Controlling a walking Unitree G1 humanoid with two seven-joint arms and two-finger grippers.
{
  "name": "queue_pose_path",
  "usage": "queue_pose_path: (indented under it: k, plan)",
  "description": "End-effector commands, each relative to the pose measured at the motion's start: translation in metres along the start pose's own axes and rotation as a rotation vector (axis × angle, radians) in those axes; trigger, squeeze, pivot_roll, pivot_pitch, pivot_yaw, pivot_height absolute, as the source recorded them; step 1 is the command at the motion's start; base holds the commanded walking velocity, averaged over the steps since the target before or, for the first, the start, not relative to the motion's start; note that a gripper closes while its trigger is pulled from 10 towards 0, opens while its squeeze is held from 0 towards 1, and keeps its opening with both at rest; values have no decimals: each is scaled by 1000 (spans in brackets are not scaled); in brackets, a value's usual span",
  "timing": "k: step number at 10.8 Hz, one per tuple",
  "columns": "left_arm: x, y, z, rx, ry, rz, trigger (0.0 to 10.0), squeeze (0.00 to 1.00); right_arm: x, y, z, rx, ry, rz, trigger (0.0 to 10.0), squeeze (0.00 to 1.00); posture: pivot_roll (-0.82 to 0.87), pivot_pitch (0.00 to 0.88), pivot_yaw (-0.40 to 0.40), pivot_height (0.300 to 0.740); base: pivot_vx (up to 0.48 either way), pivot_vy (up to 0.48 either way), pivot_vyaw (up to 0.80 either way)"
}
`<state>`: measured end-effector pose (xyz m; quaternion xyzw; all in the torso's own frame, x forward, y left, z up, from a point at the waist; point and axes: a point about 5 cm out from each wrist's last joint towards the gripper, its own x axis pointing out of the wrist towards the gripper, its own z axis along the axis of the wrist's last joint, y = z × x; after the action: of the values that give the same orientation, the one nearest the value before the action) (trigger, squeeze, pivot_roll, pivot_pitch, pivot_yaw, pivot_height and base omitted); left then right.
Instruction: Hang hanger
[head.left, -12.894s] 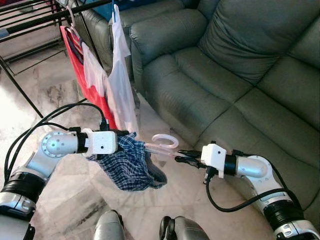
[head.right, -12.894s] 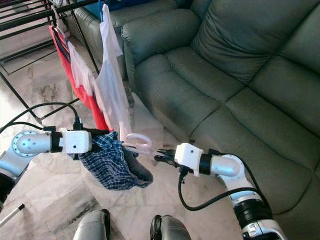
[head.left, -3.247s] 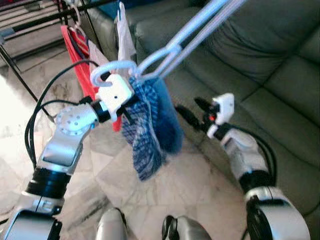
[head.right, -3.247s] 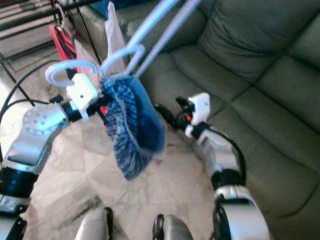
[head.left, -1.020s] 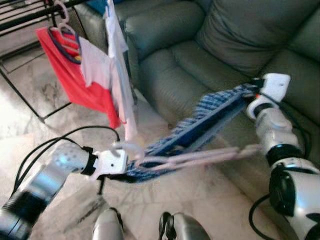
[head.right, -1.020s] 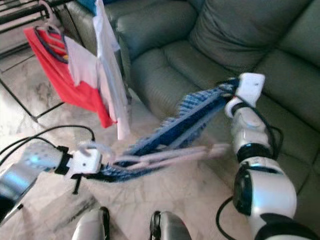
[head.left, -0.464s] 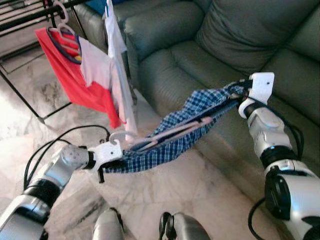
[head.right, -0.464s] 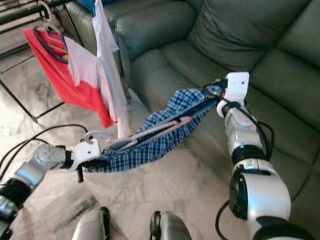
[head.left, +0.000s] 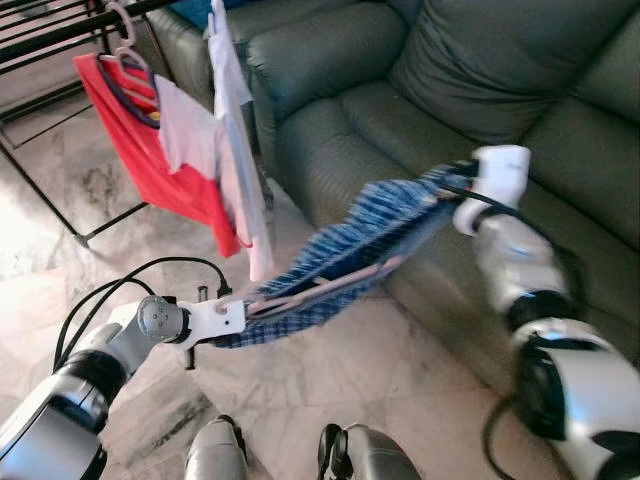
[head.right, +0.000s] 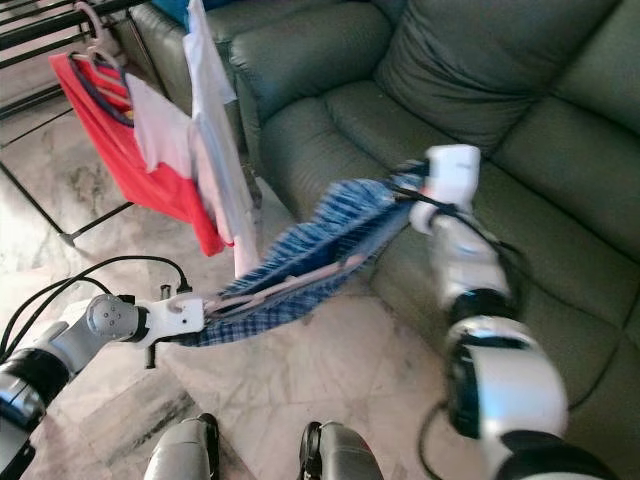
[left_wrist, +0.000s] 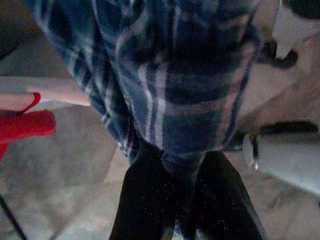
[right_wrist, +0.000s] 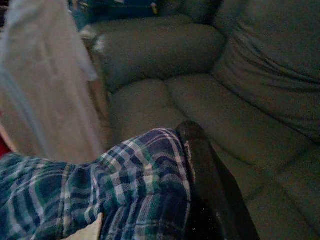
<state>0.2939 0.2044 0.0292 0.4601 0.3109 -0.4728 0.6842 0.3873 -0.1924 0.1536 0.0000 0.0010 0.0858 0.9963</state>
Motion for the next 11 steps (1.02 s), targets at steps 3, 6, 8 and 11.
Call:
queue_pose_path:
  k: [3, 6, 8, 11]
  plan:
    - [8, -23, -25, -22, 153, -108, 0, 0, 25, 71, 48, -84, -145, 236, 0, 0, 45, 124, -97, 740, 0, 0, 0]
    - [1, -4, -22, -142, 68, 28, 0, 0, 19, 61, 41, -198, -114, 272, 0, 0, 40, 125, -107, 740, 0, 0, 0]
    - [-8, 8, -18, -191, -28, 83, 0, 0, 8, 28, 24, -225, -63, 166, 0, 0, 41, 126, -106, 740, 0, 0, 0]
    - [-25, 18, -29, -262, -73, 141, 0, 0, -8, 6, -2, -293, 19, 138, 0, 0, 52, 129, -103, 740, 0, 0, 0]
